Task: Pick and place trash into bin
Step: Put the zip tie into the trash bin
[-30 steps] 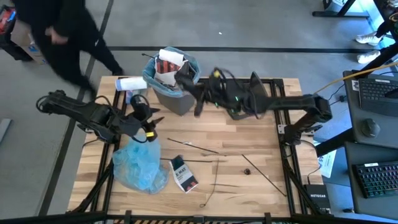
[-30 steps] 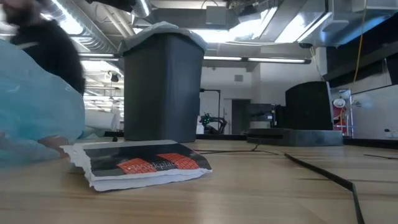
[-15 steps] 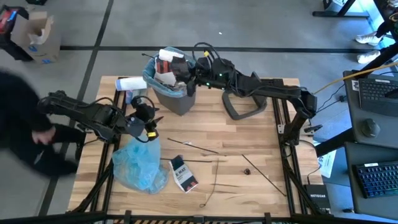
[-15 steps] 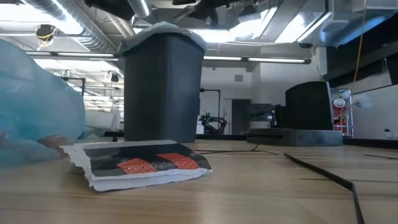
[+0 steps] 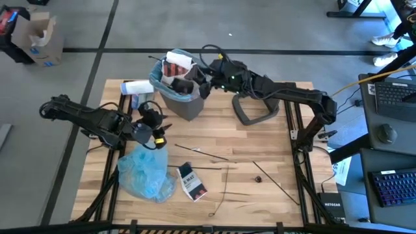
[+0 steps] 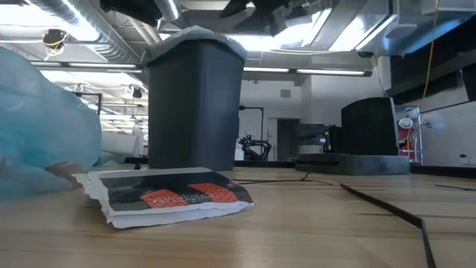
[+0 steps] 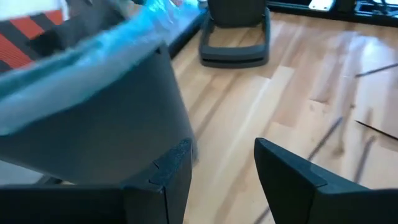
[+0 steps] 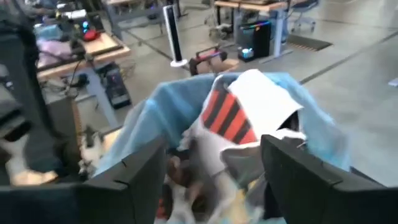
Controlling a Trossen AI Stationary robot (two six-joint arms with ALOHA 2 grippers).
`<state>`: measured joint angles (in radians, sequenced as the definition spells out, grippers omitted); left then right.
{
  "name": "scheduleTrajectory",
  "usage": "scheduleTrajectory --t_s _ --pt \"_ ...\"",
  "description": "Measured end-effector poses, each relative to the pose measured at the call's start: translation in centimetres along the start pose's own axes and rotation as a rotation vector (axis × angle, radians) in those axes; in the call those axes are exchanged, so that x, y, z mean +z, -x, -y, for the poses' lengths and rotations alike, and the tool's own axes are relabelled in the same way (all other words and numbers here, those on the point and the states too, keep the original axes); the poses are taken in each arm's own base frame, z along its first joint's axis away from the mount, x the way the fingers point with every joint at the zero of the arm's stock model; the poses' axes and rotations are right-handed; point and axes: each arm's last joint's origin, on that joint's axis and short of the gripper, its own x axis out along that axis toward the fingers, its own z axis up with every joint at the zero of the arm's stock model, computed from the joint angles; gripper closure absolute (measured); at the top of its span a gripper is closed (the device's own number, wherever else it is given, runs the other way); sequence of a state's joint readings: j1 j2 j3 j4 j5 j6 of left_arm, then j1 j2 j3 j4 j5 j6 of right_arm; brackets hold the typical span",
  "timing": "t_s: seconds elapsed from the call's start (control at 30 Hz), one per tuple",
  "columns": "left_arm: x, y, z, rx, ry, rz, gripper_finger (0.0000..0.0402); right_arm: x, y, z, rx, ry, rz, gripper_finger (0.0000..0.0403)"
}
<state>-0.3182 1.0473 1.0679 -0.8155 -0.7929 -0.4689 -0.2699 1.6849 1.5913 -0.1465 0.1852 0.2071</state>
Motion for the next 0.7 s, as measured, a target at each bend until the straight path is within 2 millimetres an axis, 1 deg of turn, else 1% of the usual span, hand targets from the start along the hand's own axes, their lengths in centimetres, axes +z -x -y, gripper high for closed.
scheduleTrajectory --t_s 0.07,0.13,0.27,0.33,0.47,0.53,0.63,0.7 --pt "-0.1 0.0 0.2 -0.028 0.017 -0.015 0.0235 0.3 0.7 -0.5 0.010 0.005 0.001 0.0157" --pt "-0.2 -0.1 0.5 -0.040 0.030 -0.026 0.0235 0.7 1.8 -1.1 0.028 0.019 0.002 0.0161" --pt "-0.5 -0.3 1.4 -0.072 0.036 -0.051 0.0235 1.3 5.2 -2.8 0.086 0.089 -0.041 0.0166" --pt "-0.9 -0.5 2.3 -0.089 0.011 -0.070 0.0235 0.8 6.8 -4.0 0.121 0.137 -0.119 0.0166" --pt "-2.4 -1.8 4.2 -0.155 -0.026 -0.134 0.0235 -2.2 9.0 -7.1 0.189 0.242 -0.342 0.0166" --pt "-3.5 -2.8 5.1 -0.178 -0.036 -0.194 0.0235 -4.4 9.9 -8.7 0.201 0.291 -0.422 0.0166" --pt "-5.4 -4.3 5.7 -0.162 -0.053 -0.281 0.0235 -8.1 10.6 -10.8 0.194 0.352 -0.472 0.0166" --pt "-5.9 -5.2 5.8 -0.157 -0.083 -0.329 0.0235 -10.8 10.8 -11.9 0.183 0.365 -0.463 0.0166"
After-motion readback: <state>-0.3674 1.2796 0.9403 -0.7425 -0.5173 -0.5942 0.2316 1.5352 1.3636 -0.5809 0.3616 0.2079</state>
